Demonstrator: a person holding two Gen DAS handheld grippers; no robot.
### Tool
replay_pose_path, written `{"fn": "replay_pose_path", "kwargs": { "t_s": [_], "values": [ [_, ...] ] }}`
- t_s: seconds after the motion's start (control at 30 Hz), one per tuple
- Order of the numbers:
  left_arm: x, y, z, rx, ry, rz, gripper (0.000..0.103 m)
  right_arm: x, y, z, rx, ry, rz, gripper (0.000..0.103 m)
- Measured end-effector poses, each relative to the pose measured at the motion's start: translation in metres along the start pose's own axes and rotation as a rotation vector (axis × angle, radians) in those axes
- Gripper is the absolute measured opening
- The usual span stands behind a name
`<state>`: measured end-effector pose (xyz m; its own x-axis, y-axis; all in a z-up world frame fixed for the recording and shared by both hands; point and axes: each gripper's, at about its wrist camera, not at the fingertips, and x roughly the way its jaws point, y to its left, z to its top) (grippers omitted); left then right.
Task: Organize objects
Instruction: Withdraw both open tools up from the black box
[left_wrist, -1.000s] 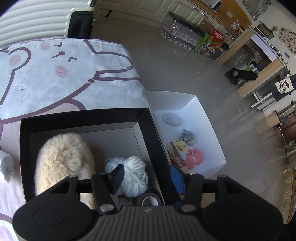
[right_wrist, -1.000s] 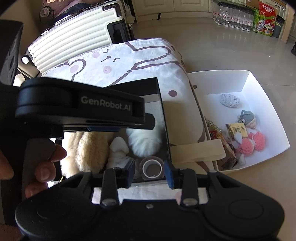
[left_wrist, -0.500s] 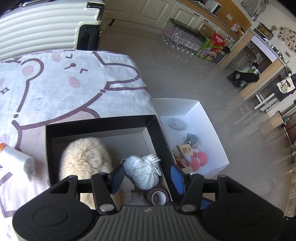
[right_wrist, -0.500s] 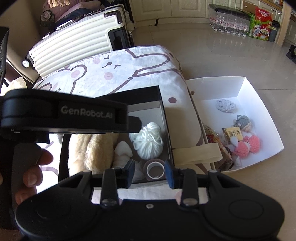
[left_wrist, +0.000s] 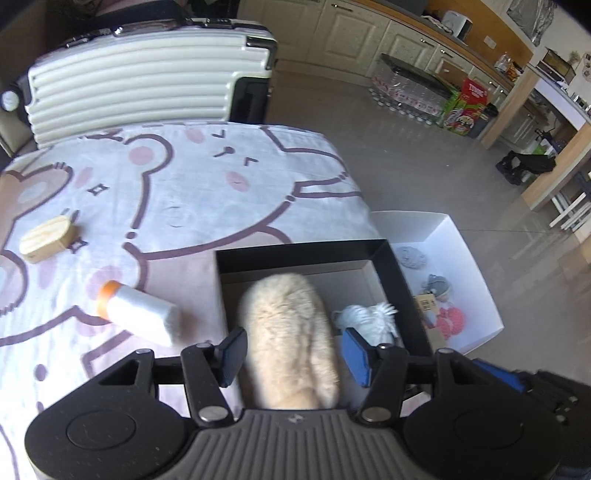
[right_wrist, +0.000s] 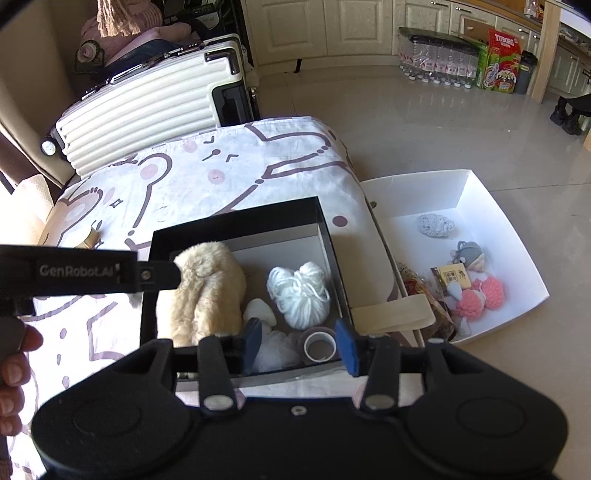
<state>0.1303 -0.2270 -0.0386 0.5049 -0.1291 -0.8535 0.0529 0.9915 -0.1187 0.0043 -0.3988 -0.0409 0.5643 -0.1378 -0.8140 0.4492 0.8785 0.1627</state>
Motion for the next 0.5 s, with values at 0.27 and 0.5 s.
{"fn": "replay_pose_path", "kwargs": {
  "t_s": [0.27, 0.5],
  "values": [
    [-0.025, 0.012, -0.011, 0.052, -0.006, 0.095, 0.078, -0.018, 0.003, -0.002, 0.013, -0.035, -0.031, 0.064],
    [-0.041, 0.022, -0.022, 0.058, -0.007, 0.131, 0.093, -0.030, 0.006, -0.006, 0.021, -0.056, -0.050, 0.075]
  ]
}}
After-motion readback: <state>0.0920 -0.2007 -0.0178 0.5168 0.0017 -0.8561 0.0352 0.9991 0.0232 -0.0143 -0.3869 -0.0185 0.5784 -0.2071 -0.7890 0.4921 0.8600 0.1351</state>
